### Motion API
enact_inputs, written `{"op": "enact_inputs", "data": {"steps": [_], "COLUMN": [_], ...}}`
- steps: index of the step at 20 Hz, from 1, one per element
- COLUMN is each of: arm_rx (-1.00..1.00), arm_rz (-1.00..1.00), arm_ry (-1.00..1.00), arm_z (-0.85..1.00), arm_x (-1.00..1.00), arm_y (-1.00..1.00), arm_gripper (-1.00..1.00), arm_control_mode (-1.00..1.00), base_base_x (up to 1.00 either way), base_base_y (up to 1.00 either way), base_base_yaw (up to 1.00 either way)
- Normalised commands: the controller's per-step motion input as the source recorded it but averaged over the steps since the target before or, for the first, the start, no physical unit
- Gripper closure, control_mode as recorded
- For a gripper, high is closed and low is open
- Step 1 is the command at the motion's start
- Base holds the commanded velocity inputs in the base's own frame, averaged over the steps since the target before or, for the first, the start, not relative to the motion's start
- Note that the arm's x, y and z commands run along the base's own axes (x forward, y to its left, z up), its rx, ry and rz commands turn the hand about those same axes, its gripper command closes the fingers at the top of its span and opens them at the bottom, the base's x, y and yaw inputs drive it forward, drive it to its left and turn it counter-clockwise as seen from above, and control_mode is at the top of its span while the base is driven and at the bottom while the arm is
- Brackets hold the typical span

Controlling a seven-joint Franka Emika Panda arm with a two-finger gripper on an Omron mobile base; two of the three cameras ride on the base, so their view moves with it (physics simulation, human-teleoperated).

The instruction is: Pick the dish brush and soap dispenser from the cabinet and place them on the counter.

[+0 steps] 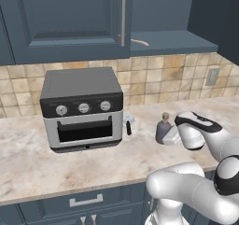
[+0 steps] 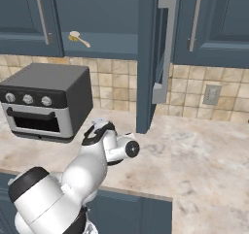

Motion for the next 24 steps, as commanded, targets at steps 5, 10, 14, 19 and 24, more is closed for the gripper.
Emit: {"op": "enact_inputs", "data": {"steps": [5, 10, 14, 19, 24], "arm_rx": [-0.02, -0.03, -0.03, -0.03, -0.02], "arm_rz": [-0.07, -0.05, -0.06, -0.06, -0.06], "arm_ry": [0.10, 0.03, 0.01, 0.02, 0.15], "arm_z": [0.00, 0.01, 0.08, 0.06, 0.01], "arm_x": [-0.03, -0.04, -0.19, -0.31, -0.29], "arm_y": [-0.21, -0.17, -0.13, -0.02, 0.00], "arm_gripper": [-1.00, -1.00, -1.00, -1.00, -1.00], "arm_control_mode": [-1.00, -1.00, -1.00, -1.00, -1.00], "base_base_x": [0.00, 0.00, 0.00, 0.00, 0.00], "base_base_y": [0.00, 0.00, 0.00, 0.00, 0.00], "base_base_yaw": [0.00, 0.00, 0.00, 0.00, 0.00]}}
